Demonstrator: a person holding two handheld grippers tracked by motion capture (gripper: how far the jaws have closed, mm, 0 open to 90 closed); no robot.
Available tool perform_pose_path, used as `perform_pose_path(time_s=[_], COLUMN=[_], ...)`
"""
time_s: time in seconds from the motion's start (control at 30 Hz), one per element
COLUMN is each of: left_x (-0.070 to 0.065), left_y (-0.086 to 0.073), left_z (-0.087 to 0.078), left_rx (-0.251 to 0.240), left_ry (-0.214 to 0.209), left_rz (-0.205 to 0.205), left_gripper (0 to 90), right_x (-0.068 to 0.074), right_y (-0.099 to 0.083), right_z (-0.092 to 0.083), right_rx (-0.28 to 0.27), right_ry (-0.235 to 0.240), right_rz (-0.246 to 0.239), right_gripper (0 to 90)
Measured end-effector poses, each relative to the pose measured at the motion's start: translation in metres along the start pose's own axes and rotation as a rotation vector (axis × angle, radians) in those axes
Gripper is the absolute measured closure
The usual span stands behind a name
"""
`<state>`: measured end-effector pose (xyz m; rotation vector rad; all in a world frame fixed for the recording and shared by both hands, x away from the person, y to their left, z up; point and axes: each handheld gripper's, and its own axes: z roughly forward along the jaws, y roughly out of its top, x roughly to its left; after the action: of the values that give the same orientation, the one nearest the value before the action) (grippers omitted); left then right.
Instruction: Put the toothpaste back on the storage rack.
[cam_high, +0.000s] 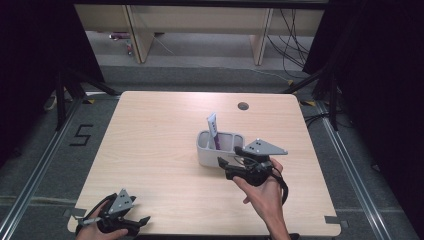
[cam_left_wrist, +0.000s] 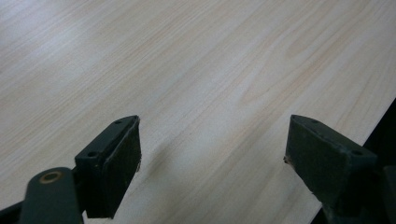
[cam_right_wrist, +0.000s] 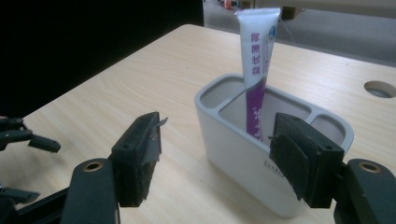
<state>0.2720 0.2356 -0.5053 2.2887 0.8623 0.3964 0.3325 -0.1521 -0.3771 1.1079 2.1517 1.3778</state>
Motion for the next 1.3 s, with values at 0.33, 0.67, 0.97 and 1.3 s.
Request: perform_pose_path(time_s=[0.33,0.67,0.97,1.3], left_x=[-0.001,0.0,0.0,0.0], left_y=[0.001,0.0,-0.011,-0.012], left_z=[0.0,0.0,-0.012,-0.011], left_rx=[0.006,0.005,0.008,0.012], left_ry=[0.004,0.005,0.026,0.024], left_rz=[0.01,0.011,-0.01,-0.01], left_gripper=[17.6,17.6,17.6,17.6], right_x=[-0.007,-0.017,-0.027,-0.046], right_y=[-0.028,-0.054,-0.07,-0.094], right_z=[-0.004,0.0,-0.006,-0.016], right_rx=[0.052,0.1,0.119,0.127], right_ry=[0.004,0.034,0.017,-0.004], right_rz=[0.022,0.053,0.1,0.089], right_gripper=[34.6,34.5,34.3,33.6])
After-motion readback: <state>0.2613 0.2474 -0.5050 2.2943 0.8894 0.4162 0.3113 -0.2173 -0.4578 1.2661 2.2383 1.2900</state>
